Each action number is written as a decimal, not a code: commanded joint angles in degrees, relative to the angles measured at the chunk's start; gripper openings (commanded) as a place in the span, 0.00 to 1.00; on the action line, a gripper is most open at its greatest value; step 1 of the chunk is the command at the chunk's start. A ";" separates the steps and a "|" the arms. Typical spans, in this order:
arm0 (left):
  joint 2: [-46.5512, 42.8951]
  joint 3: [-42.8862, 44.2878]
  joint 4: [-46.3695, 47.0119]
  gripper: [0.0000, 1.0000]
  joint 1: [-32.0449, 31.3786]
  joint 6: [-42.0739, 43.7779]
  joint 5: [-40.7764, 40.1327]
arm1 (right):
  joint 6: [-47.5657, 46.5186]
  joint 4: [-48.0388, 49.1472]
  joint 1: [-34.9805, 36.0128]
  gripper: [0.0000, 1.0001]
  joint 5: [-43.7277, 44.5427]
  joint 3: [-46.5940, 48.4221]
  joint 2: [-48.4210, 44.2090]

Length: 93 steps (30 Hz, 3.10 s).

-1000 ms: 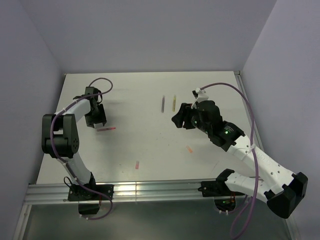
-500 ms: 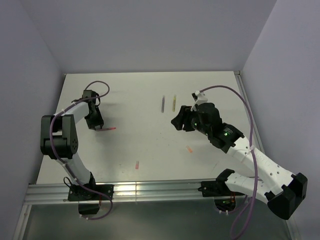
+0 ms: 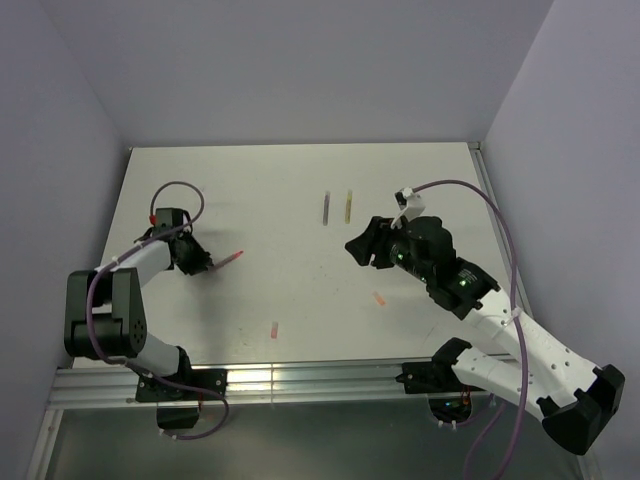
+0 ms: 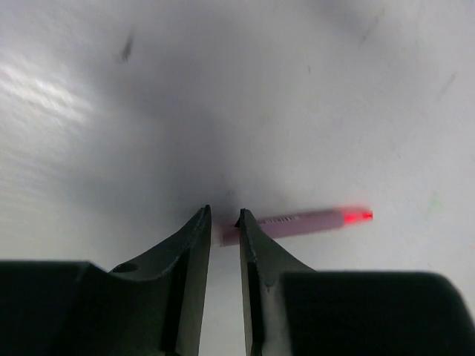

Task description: Insert the pens into the pen caps

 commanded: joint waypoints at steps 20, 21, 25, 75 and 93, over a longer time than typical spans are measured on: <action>-6.86 2.93 -2.71 0.46 -7.60 -0.68 0.47 | 0.69 1.52 -0.34 0.62 1.43 -1.44 -1.91; -6.60 3.11 -2.44 0.48 -8.65 0.03 -0.15 | 0.69 1.43 -0.34 0.61 1.43 -1.44 -1.64; -1.69 6.17 -4.19 0.47 -15.06 3.19 -2.09 | 0.77 1.43 -0.34 0.61 1.43 -1.17 -1.20; -4.27 5.83 0.35 0.00 -33.09 2.14 3.07 | 1.91 5.03 -0.34 0.62 0.56 -0.92 2.31; -17.76 2.23 25.59 0.00 -33.09 -0.05 32.72 | 10.35 17.78 -0.08 0.59 -6.04 3.92 11.19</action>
